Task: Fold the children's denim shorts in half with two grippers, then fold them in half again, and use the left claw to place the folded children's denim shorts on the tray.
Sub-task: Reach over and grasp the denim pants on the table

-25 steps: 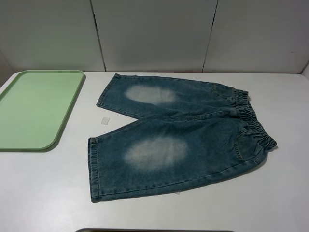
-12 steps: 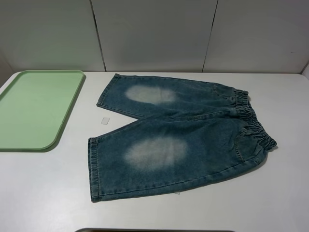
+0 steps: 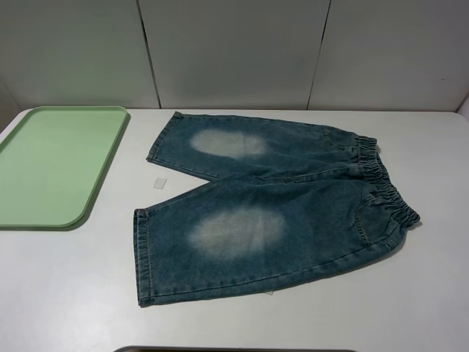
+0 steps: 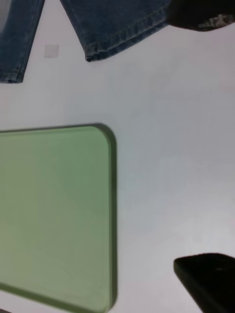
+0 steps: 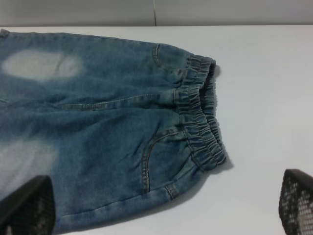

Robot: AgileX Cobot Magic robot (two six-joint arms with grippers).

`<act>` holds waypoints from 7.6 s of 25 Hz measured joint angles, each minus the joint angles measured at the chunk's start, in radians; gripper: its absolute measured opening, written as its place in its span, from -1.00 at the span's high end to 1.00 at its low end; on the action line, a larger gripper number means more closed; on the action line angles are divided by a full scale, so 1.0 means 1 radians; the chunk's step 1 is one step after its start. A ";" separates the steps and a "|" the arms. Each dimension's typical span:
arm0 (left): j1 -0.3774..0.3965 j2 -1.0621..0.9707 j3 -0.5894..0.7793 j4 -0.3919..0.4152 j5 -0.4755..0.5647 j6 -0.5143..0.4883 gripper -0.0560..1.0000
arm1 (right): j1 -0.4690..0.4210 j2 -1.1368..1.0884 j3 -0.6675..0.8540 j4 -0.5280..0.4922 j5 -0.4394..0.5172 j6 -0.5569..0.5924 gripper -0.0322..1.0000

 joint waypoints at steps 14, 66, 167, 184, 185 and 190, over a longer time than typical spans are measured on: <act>-0.013 0.000 0.000 0.087 -0.008 0.037 -0.80 | 0.000 0.000 0.000 0.000 0.000 0.000 -0.41; -0.013 0.210 -0.023 -0.359 -0.199 0.573 -0.78 | 0.108 0.329 -0.020 0.155 -0.010 -0.373 -0.41; -0.651 1.614 -0.071 -0.173 -0.871 1.138 -0.75 | 0.259 1.448 0.110 -0.871 -0.691 -0.716 -0.41; -0.694 1.670 -0.071 -0.239 -0.881 1.136 -0.75 | 0.259 1.448 0.092 -0.876 -0.744 -0.659 -0.41; -0.694 1.670 -0.071 -0.239 -0.881 1.136 -0.75 | 0.259 1.448 0.086 -0.876 -0.748 -0.644 -0.41; -0.722 1.670 -0.069 -0.256 -0.835 1.136 -0.75 | 0.259 1.449 0.051 -0.877 -0.757 -0.586 -0.41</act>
